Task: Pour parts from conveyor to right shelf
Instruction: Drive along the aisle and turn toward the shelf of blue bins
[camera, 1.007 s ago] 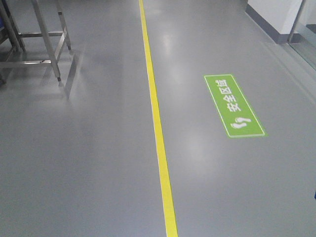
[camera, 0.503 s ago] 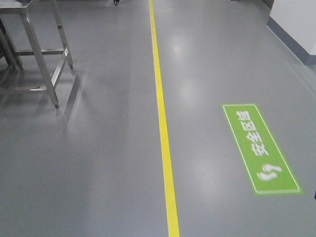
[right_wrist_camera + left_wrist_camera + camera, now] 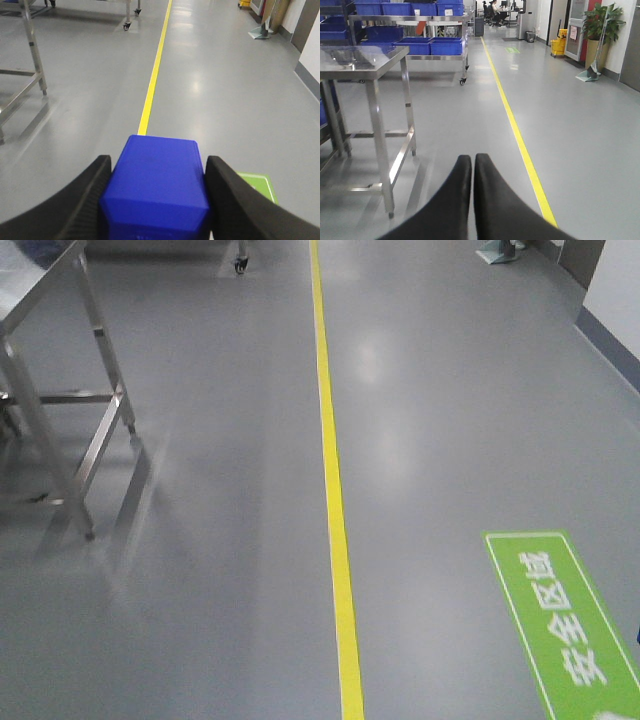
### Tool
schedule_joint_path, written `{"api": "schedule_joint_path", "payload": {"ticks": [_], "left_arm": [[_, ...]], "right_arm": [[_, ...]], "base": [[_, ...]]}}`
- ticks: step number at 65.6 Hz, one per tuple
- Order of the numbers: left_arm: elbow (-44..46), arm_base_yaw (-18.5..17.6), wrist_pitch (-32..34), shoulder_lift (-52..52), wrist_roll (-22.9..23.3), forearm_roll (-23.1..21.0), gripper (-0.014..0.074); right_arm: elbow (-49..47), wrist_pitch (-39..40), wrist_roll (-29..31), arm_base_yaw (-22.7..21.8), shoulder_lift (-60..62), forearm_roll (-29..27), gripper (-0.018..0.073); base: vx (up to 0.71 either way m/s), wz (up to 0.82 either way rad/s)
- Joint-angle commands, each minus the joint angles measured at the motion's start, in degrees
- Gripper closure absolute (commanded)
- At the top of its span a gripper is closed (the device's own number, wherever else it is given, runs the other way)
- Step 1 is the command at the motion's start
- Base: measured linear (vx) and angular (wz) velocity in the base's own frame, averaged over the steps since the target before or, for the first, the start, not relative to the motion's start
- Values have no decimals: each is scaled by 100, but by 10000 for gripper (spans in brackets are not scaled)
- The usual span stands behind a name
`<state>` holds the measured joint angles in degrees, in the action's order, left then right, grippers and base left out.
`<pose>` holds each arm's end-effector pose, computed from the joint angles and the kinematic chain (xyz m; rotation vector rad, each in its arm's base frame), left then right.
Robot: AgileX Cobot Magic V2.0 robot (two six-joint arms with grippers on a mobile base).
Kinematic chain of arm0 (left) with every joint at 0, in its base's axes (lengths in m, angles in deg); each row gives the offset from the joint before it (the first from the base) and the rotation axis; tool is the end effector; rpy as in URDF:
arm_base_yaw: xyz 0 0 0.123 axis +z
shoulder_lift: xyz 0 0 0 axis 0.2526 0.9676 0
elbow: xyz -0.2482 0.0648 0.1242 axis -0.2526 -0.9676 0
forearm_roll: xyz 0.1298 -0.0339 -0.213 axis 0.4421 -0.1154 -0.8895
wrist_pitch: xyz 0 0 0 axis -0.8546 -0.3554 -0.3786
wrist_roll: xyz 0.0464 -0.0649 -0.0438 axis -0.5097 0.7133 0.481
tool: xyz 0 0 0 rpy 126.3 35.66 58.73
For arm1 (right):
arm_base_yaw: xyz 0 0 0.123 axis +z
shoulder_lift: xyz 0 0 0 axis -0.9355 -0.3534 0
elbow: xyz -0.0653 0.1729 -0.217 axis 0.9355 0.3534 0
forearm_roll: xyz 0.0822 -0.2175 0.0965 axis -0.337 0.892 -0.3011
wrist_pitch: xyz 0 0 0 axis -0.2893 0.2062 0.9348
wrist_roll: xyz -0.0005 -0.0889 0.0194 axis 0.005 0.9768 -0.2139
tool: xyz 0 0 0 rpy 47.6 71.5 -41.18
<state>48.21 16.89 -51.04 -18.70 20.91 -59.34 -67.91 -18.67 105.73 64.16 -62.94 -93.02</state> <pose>0.0565 0.0014 0.1915 -0.0476 1.6448 0.0028 0.0334 0.0116 0.2801 -0.1491 1.8437 -0.0062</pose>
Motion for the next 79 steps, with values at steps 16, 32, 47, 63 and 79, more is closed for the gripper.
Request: {"api": "schedule_joint_path", "payload": {"ticks": [16,32,47,63,79], "left_arm": [[116,-37,435,-13,46,-46,603],[116,-37,435,-13,46,-46,603],[116,-37,435,-13,46,-46,603],[116,-37,435,-13,46,-46,603],[116,-37,435,-13,46,-46,603]], "right_arm": [[-145,475,45,-22,-64,-17,564],[-145,475,45,-22,-64,-17,564],[-145,475,45,-22,-64,-31,564],[-145,477,45,-22,-64,-30,564],[-145,477,45,-22,-64,-30,564]], "base": [[87,-5],[87,0],[87,4],[86,8],[87,5]]}}
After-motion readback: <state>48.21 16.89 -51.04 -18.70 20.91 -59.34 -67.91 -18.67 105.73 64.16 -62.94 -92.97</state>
